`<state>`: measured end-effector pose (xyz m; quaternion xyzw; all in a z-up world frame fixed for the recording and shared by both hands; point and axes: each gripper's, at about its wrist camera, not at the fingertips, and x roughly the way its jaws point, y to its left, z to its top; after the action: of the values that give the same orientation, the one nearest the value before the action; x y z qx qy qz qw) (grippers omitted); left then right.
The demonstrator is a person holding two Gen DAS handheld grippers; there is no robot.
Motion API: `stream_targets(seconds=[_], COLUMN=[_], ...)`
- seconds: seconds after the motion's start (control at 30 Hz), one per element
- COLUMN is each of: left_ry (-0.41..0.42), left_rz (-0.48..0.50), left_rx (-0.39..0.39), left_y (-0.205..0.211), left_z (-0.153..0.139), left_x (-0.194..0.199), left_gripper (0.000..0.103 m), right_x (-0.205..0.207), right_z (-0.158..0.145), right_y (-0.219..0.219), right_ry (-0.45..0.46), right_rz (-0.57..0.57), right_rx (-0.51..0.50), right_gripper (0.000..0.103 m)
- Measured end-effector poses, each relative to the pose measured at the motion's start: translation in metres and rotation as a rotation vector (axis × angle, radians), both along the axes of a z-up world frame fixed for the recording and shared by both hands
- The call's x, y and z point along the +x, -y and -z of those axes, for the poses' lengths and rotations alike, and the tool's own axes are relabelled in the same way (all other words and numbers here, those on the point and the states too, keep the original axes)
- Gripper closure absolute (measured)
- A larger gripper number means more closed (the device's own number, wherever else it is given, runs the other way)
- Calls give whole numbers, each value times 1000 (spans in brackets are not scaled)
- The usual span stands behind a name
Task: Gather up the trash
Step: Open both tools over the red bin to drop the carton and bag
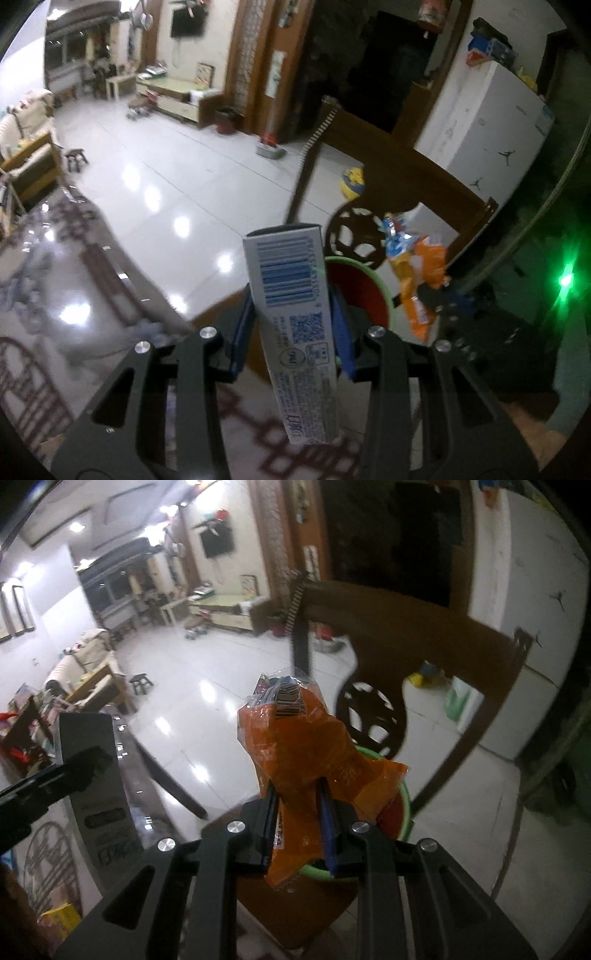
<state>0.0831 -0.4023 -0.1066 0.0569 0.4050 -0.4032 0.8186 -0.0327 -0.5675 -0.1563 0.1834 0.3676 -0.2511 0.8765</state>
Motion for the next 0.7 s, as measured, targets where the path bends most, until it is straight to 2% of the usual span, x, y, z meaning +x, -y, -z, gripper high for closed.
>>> stream_targets(seconds=[0.13, 0.37, 0.57, 0.6, 0.63, 0.67, 0.7], left_ry=[3, -17, -34, -25, -15, -2, 17], left_rz=[53, 118, 123, 125, 125, 122, 119], left_rx=[26, 50, 52, 57, 62, 61, 44], left_y=[47, 105, 127, 131, 134, 136, 135], left_z=[16, 36, 41, 42, 42, 42, 41], left_x=[1, 10, 21, 22, 21, 21, 21], left_gripper=[65, 65, 64, 62, 45, 26, 22], right_x=[2, 6, 11, 12, 14, 15, 16], right_z=[17, 39, 53, 55, 56, 57, 56], right_y=[22, 51, 69, 72, 74, 76, 76], right_ry=[-19, -66, -90, -91, -95, -101, -103], right_rz=[35, 66, 92, 95, 97, 106, 117], right_rx=[31, 63, 70, 65, 60, 47, 30], right_gripper=[82, 82, 79, 76, 70, 55, 48])
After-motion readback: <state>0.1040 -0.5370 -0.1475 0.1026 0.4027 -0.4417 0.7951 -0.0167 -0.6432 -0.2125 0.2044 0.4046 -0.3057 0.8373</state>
